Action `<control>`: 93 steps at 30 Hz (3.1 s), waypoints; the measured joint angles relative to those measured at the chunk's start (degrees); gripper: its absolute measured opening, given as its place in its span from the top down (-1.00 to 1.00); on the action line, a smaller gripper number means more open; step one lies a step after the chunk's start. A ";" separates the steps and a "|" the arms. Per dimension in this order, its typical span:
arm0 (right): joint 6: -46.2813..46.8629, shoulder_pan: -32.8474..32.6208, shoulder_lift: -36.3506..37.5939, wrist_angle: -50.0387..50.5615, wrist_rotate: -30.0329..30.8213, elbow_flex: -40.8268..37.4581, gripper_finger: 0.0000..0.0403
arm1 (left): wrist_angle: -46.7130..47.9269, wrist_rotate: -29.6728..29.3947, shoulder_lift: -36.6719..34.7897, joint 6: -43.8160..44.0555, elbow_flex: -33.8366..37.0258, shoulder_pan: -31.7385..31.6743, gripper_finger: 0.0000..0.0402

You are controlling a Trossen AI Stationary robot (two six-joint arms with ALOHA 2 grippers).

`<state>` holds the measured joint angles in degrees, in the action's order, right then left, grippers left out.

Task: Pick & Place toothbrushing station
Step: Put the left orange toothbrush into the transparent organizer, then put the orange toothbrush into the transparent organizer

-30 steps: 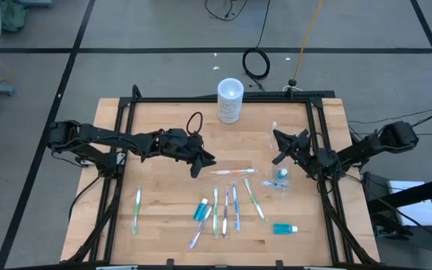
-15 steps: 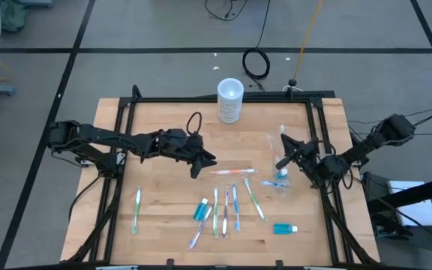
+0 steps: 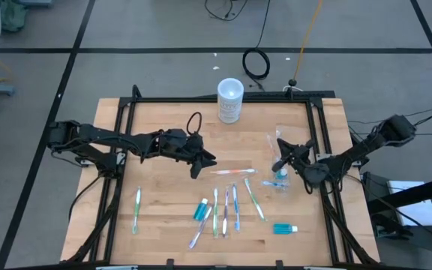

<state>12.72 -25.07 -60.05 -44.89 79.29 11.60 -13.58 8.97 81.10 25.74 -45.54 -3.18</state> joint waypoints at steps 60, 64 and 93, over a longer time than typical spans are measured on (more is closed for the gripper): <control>-24.88 3.60 0.00 -9.21 -10.96 -0.04 0.15 | 8.90 -1.42 0.00 -33.56 0.00 0.07 0.35; -23.84 5.50 -0.02 -9.29 -18.78 -0.04 0.14 | 8.90 -1.42 0.00 -33.90 0.00 0.07 0.35; -21.55 15.51 -0.02 -14.11 -49.47 -0.04 0.18 | 9.16 -1.39 0.00 -33.48 0.00 0.07 0.35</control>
<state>-8.83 -9.56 -60.07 -59.00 29.82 11.55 -4.43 7.58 81.10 -7.75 -45.54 -3.11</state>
